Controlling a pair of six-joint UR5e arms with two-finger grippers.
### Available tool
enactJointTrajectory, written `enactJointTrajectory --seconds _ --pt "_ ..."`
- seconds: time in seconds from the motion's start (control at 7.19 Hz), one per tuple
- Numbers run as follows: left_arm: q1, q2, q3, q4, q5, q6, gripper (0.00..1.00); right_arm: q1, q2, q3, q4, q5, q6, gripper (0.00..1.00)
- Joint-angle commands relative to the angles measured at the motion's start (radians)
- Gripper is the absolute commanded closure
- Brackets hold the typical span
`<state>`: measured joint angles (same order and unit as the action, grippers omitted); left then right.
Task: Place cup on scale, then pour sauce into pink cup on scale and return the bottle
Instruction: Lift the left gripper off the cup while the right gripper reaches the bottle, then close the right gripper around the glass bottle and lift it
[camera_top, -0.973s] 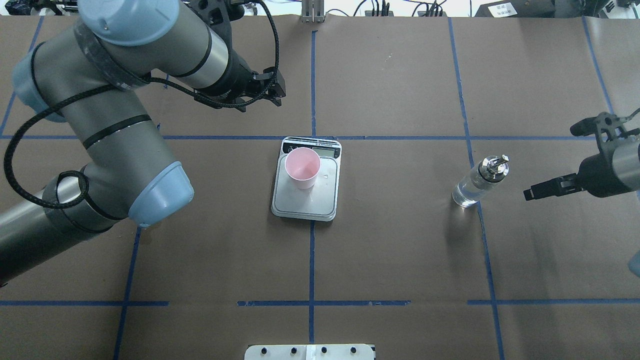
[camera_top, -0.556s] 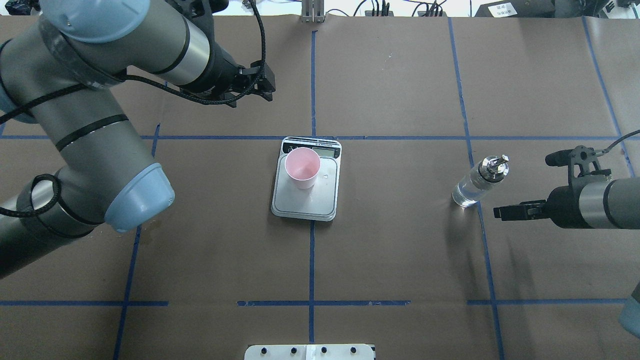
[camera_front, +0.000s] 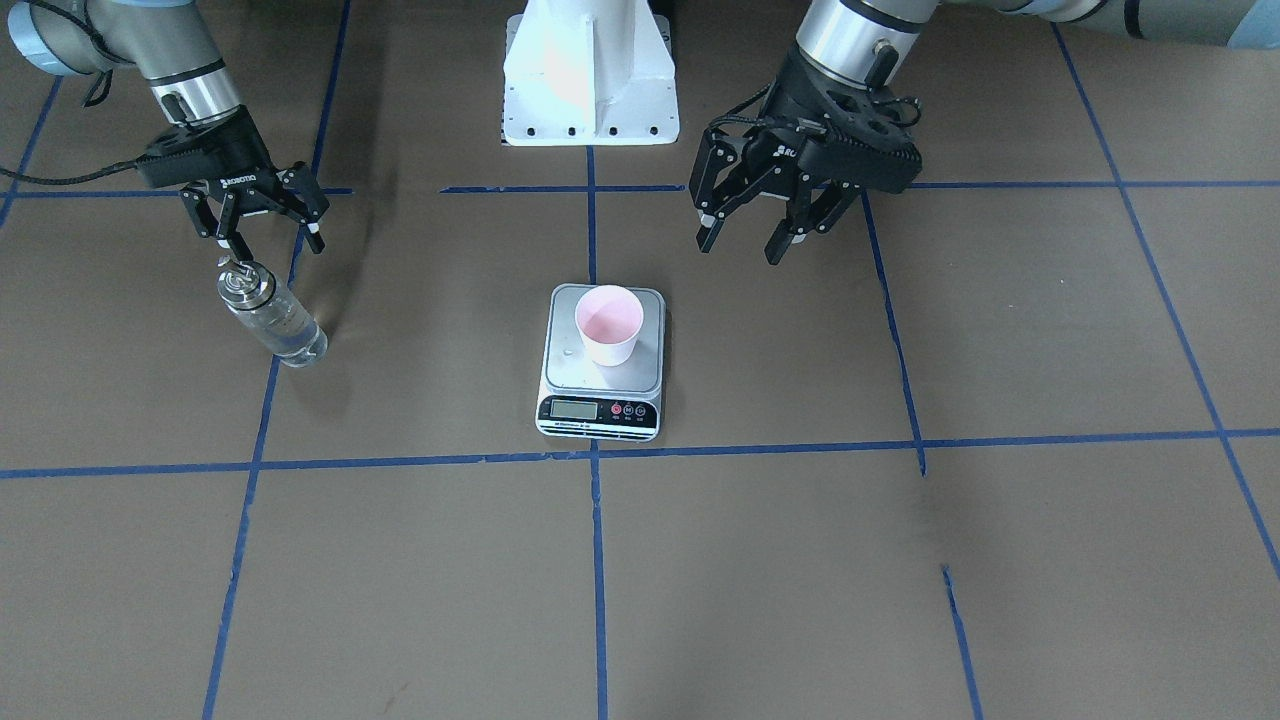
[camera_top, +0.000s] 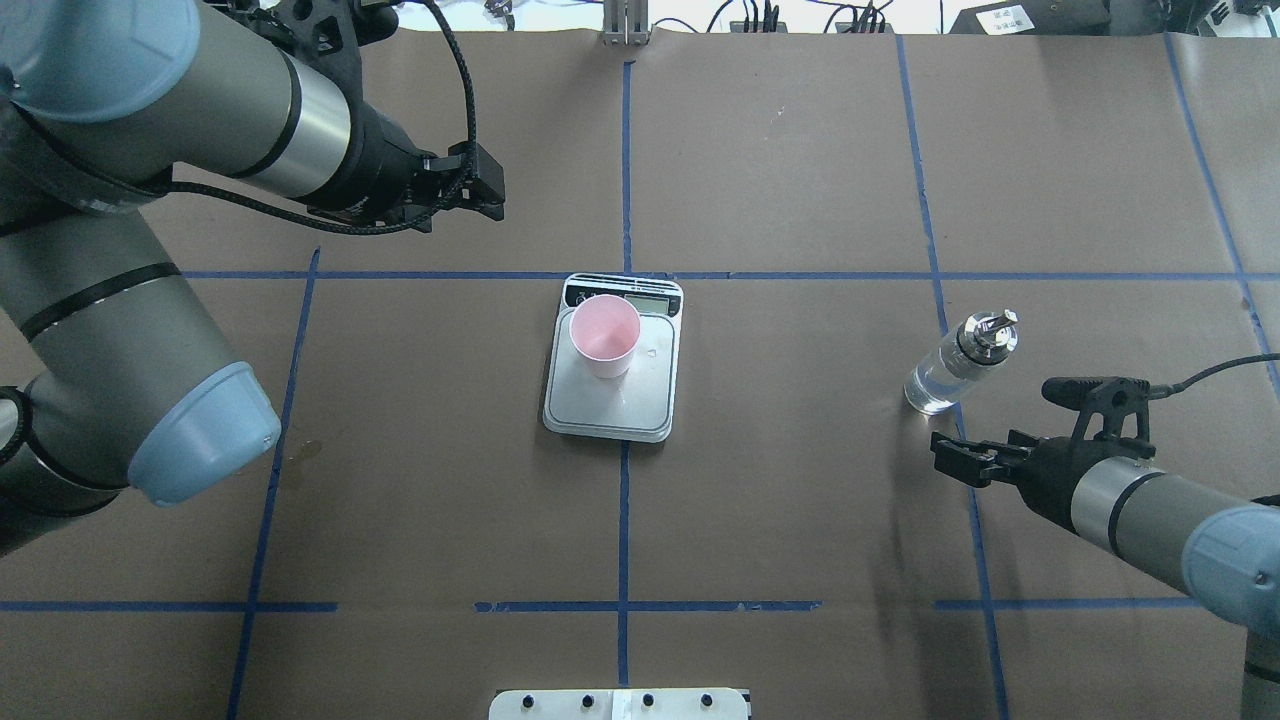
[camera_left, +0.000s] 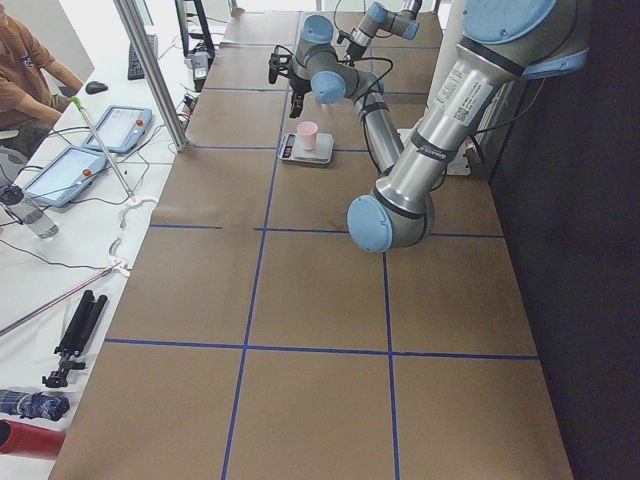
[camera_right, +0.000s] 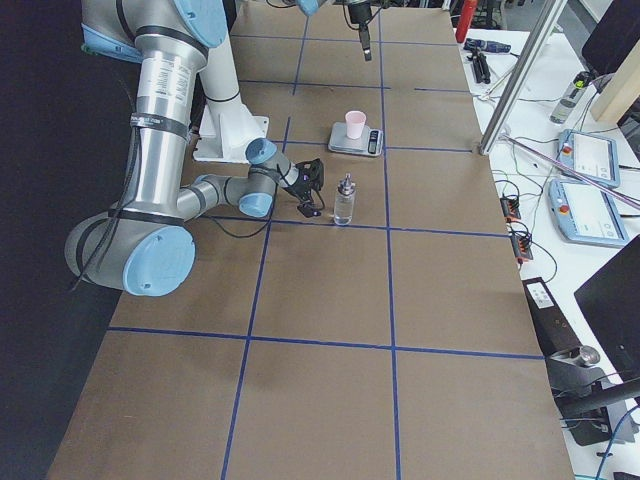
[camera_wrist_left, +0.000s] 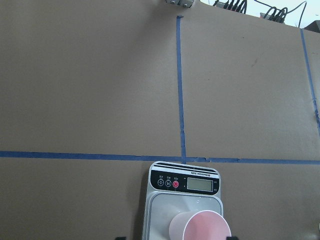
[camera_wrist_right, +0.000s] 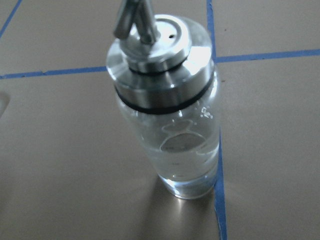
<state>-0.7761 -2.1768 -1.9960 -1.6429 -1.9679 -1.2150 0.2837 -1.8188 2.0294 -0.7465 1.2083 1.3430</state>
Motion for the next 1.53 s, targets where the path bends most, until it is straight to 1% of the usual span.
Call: enactJointTrajectory --seconds 0.0,0.14,0.28,0.42,0.97,1.11,1.39 --pt "0.000 0.002 -0.007 0.000 0.000 0.000 0.27 -0.072 -0.005 0.000 -0.005 -0.223 0.024 0.03" --pt "0.000 0.003 -0.007 0.000 0.000 0.000 0.27 -0.075 0.001 -0.014 -0.023 -0.298 0.024 0.03" --pt "0.000 0.006 -0.007 0.000 0.000 0.002 0.27 -0.077 0.013 -0.035 -0.033 -0.324 0.024 0.03" --pt "0.000 0.006 -0.007 0.000 0.000 0.002 0.27 -0.077 0.066 -0.088 -0.033 -0.369 0.025 0.04" --pt "0.000 0.006 -0.009 -0.002 0.001 0.002 0.27 -0.077 0.101 -0.138 -0.033 -0.434 0.022 0.06" --pt "0.000 0.006 -0.009 -0.002 0.000 0.000 0.27 -0.077 0.130 -0.170 -0.031 -0.458 0.019 0.06" --pt "0.000 0.008 -0.009 -0.002 0.000 0.002 0.27 -0.077 0.133 -0.189 -0.022 -0.473 0.010 0.07"
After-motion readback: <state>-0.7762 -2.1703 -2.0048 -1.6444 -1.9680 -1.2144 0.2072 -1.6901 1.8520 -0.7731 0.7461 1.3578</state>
